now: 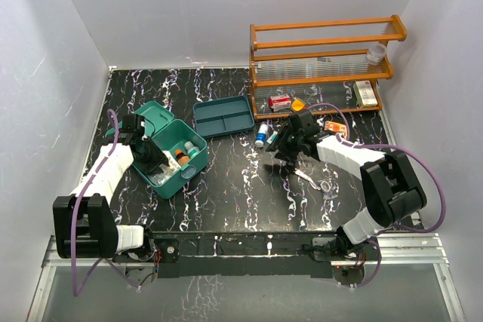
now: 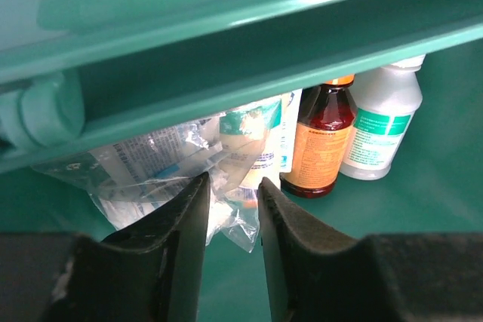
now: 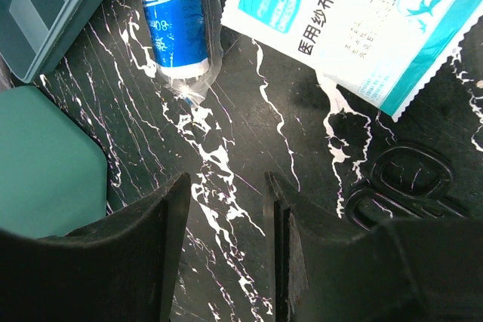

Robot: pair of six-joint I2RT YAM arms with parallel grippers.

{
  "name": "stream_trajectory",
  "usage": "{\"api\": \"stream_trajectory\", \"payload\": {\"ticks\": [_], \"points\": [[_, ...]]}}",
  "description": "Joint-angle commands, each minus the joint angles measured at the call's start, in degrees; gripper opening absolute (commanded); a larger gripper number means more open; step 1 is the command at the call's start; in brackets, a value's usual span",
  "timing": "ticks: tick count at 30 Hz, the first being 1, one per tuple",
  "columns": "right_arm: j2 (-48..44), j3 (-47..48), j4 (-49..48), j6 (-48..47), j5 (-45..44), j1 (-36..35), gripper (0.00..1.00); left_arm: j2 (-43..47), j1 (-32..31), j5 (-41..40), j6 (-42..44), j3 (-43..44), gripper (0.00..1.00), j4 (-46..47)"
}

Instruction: Organize the medicine kit

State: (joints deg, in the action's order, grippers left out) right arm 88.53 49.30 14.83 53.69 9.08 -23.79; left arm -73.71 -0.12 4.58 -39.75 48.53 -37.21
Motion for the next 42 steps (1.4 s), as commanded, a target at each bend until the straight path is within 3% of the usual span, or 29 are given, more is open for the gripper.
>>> {"api": "stream_trajectory", "payload": {"ticks": [1,7,12,20,29,35,42], "points": [[-2.99,1.15,-1.56,-0.61,-2.2,-0.2,0.41,1.45,0.28,0.43,0.33,2.3,0.34,-2.36],[-5.91,2.4,1.1,-1.92,-6.91,-0.14,0.41,5.79,0.28,0.19,2.58,9.25,0.45,-9.39],[-8.61,1.47,1.53,-2.06,-11.06,-0.16,0.42,8.57,0.29,2.17,4.35,14.46,0.49,-9.47],[-11.32,1.8,6.27,-4.53,-19.73,-0.05,0.42,13.15,0.28,18.91,10.04,14.46,0.49,3.91],[-18.52,-3.92,11.67,-4.55,-28.08,0.27,0.44,20.52,-0.44,32.52,6.02,6.16,0.51,20.32],[-24.56,-6.99,17.26,-2.79,-30.37,1.92,0.46,21.09,-4.45,33.33,4.09,5.13,0.56,27.1],[-30.92,-10.53,21.09,-0.35,-33.77,2.46,0.58,19.4,-13.63,29.62,4.92,4.97,0.61,31.73]]}}
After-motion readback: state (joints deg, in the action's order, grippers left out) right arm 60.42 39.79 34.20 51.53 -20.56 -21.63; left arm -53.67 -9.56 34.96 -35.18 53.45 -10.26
